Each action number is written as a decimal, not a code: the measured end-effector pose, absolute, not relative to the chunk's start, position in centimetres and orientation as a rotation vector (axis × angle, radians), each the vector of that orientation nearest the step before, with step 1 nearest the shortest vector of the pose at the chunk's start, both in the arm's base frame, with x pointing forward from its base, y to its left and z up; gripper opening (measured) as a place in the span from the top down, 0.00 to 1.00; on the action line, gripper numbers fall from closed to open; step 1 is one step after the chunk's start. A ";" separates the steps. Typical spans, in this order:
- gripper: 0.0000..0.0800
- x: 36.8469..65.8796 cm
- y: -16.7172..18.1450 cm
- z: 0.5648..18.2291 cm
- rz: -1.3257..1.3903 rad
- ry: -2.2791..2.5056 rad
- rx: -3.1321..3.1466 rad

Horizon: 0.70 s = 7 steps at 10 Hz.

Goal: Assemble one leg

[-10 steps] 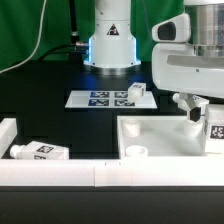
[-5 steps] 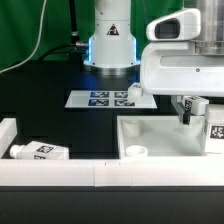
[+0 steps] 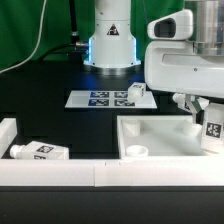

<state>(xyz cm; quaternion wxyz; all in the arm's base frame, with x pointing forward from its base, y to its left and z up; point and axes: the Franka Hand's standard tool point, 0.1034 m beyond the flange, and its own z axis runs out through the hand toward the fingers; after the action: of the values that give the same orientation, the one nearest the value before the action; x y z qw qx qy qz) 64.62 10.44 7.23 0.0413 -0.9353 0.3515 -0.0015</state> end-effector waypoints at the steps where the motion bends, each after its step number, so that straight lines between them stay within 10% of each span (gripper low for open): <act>1: 0.64 64.6 10.3 7.2 0.008 1.279 -2.772; 7: 0.64 63.8 9.8 6.9 0.030 2.214 -1.973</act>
Offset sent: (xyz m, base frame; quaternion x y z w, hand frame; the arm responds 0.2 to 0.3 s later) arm -0.0075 -0.0083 -0.0036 0.0390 -0.0146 0.4300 0.9019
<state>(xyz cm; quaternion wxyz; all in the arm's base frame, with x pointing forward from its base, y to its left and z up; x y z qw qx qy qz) 63.76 9.83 6.89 0.0881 -0.6627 0.7436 0.0102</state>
